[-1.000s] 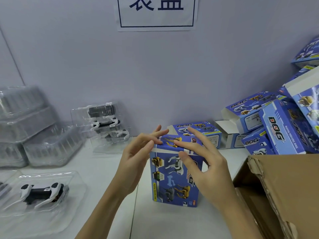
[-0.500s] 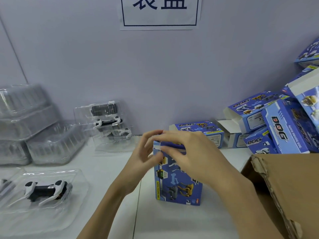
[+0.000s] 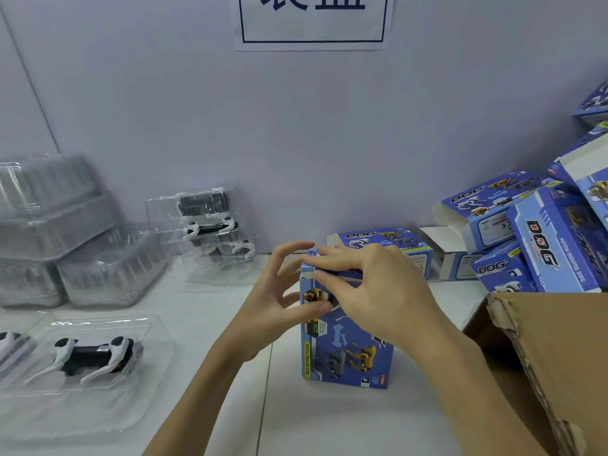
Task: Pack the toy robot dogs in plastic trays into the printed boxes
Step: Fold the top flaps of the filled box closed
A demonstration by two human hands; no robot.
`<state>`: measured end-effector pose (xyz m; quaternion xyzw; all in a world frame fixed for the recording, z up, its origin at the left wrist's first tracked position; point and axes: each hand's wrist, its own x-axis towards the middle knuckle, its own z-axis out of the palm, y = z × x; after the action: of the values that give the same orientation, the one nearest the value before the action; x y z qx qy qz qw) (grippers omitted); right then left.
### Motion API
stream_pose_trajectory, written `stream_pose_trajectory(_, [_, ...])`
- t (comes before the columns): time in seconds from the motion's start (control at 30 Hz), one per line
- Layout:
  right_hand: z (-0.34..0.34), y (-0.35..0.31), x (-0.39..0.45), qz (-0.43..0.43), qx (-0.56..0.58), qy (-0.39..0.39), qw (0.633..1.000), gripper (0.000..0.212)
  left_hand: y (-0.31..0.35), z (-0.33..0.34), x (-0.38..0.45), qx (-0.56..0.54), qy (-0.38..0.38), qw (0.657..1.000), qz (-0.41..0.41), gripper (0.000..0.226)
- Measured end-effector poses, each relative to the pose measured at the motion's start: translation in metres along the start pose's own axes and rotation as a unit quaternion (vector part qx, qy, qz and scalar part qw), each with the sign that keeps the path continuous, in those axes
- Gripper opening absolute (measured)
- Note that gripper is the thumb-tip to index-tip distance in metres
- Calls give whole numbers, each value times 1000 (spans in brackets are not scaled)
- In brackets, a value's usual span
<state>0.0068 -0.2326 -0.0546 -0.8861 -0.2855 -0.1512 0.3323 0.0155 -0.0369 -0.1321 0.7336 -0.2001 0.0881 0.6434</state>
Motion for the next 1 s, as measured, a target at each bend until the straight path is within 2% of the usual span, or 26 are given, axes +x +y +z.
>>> stream_pose_trajectory(0.17, [1, -3, 2, 16, -6, 17, 1000, 28, 0, -5, -1, 13, -27, 999, -10, 82])
stream_pose_trajectory(0.33, [-5, -7, 2, 22, -23, -16, 999, 28, -1, -9, -2, 21, -38, 999, -18, 82])
stream_pose_trajectory(0.57, [1, -7, -10, -9, -169, -42, 985, 38, 5, -5, -3, 32, -25, 999, -14, 79])
stream_pose_trajectory(0.67, [11, -4, -20, -48, -176, -10, 983, 42, 7, -5, -5, 43, -36, 998, -10, 77])
stream_pose_trajectory(0.83, [30, 6, -35, -105, -189, 107, 970, 46, 10, -5, -7, 42, -36, 998, -19, 84])
stream_pose_trajectory(1.0, [32, 22, -32, -166, -106, 151, 969, 43, 10, -2, -5, 44, -26, 999, -11, 83])
